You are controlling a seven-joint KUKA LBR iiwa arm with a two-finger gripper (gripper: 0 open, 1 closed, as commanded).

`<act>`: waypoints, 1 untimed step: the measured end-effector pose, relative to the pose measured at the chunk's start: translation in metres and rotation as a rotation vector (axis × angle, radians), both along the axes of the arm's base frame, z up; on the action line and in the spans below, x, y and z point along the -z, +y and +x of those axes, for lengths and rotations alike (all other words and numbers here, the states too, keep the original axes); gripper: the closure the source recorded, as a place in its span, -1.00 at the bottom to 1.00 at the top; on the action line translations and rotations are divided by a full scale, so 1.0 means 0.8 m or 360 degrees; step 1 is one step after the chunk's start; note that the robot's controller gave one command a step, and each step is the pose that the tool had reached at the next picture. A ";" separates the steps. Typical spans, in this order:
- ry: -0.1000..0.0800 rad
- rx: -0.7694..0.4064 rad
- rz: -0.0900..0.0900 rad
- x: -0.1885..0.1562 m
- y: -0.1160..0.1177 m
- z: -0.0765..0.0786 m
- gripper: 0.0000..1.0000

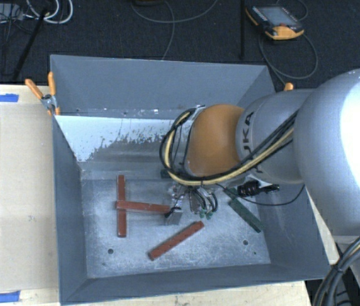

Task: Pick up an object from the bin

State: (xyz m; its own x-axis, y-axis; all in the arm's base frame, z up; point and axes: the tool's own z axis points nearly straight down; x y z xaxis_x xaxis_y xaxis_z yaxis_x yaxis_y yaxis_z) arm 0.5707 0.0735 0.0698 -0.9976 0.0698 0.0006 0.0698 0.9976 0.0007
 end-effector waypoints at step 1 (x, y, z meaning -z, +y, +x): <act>-0.0012 -0.0969 -0.0001 -0.157 0.018 0.002 1.00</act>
Offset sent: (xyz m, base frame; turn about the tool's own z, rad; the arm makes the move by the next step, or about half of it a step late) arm -0.0002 0.0133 0.1242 -0.6093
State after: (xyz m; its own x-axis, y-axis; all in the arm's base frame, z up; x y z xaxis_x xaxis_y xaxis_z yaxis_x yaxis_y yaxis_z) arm 0.5721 0.0879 0.1956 -0.8581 -0.5134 -0.0063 -0.5134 0.8582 -0.0016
